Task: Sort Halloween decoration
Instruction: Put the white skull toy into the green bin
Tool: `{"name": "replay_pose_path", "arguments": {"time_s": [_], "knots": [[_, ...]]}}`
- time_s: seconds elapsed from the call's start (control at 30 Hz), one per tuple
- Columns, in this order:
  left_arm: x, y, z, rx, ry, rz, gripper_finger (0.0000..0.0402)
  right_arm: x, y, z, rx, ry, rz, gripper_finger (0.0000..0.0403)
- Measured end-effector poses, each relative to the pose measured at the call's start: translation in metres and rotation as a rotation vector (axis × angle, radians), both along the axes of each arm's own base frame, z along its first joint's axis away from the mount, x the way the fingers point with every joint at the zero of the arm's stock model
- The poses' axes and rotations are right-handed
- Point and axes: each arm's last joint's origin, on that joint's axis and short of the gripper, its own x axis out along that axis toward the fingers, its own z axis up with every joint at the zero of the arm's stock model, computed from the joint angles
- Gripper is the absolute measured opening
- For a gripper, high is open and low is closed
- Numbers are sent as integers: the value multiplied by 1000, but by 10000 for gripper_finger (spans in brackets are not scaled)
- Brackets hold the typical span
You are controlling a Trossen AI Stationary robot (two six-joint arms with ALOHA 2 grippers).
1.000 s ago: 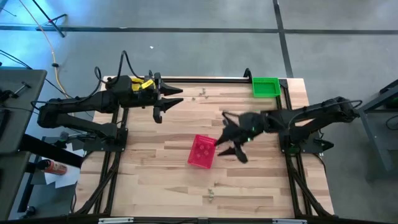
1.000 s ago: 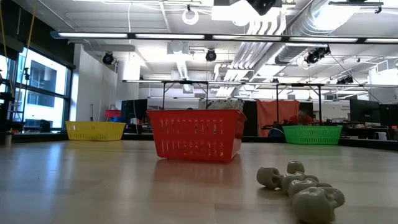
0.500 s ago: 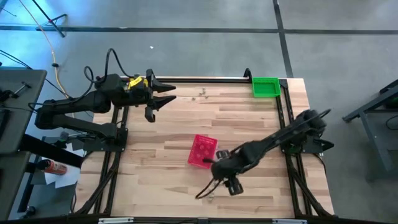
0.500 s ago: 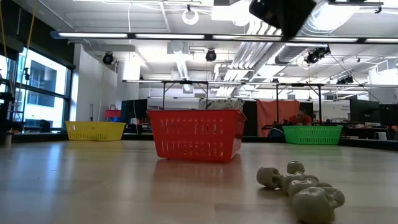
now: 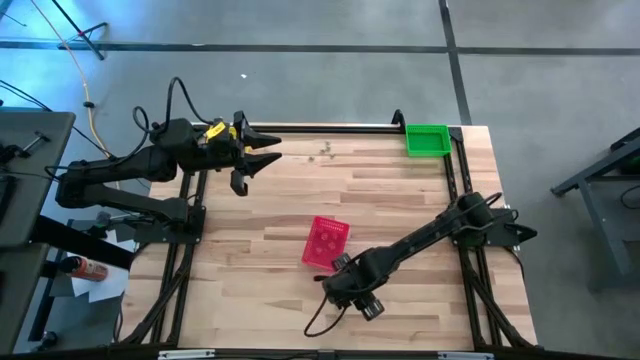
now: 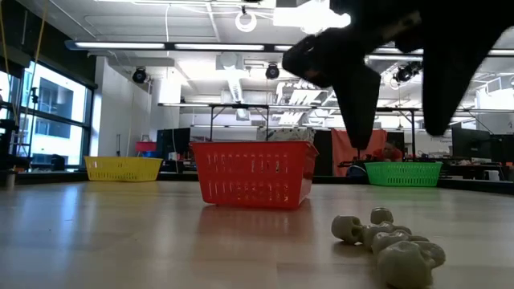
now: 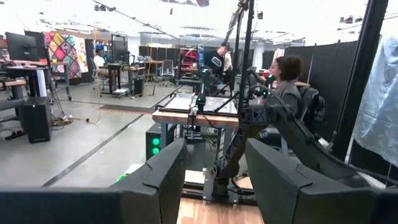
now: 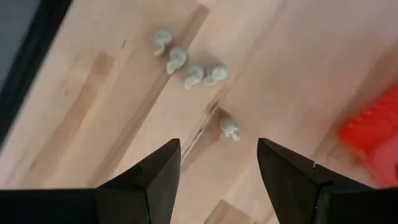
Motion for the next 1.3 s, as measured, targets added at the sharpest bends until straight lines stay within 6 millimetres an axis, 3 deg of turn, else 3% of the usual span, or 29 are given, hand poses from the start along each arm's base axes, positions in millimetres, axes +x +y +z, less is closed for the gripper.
{"name": "replay_pose_path", "arguments": {"time_s": [0.27, 0.43, 0.67, 1.0, 1.3], "knots": [[0, 0, 0, -3, -1, -1, 154, 4, 3, -22, -32, 22, 114, 209], [0, 0, 0, -3, -1, 0, 154, 7, 4, -24, -29, -15, 166, 209], [0, 0, 0, -2, -2, -1, 154, -2, 1, -45, -55, 5, 181, 209], [0, 0, 1, -1, -9, -1, 154, 4, 3, -45, -71, -86, 224, 209], [0, 0, 1, -1, -8, 0, 154, 1, 1, -49, -69, -63, 239, 192]]}}
